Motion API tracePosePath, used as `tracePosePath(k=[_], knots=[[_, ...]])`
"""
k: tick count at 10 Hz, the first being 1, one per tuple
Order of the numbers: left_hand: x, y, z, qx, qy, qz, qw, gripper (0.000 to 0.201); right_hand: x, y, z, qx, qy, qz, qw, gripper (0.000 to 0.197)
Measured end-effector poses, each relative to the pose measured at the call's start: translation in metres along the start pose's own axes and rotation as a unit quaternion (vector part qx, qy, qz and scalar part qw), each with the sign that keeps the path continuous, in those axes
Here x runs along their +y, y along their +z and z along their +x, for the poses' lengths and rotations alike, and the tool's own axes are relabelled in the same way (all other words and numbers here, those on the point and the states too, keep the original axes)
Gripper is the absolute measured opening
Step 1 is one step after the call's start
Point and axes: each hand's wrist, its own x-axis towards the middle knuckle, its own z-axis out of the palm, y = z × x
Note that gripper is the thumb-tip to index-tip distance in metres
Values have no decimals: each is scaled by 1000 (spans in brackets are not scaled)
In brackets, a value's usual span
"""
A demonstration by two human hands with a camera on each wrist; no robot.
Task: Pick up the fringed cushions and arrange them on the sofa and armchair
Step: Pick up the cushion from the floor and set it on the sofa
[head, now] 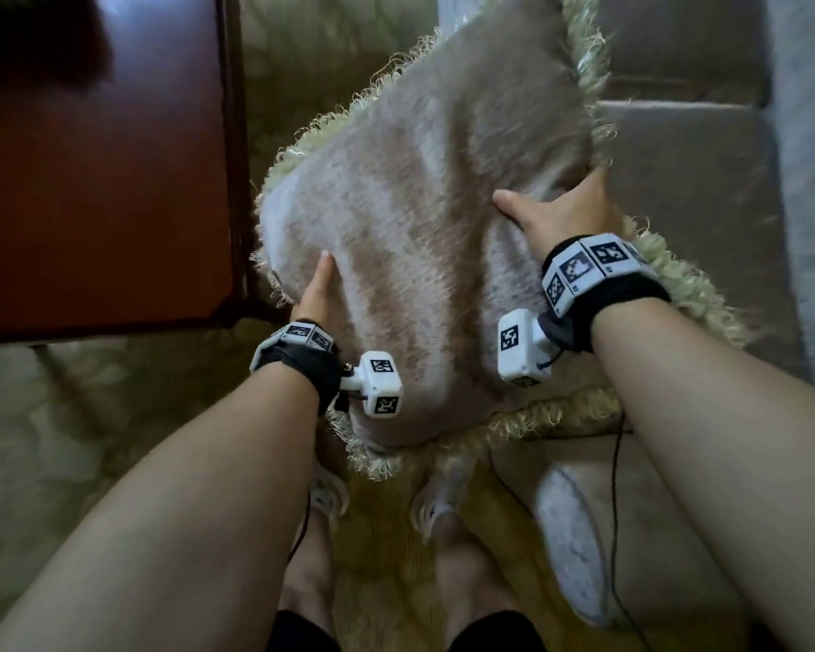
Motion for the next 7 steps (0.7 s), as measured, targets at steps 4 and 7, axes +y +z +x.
tracePosePath(k=[4, 7], knots=[[199, 20, -246, -84, 212, -69, 971, 104, -76, -287, -42, 134, -64, 194, 970, 116], [249, 45, -457, -187, 347, -137, 909, 98, -88, -447, -94, 204, -109, 302, 925, 114]])
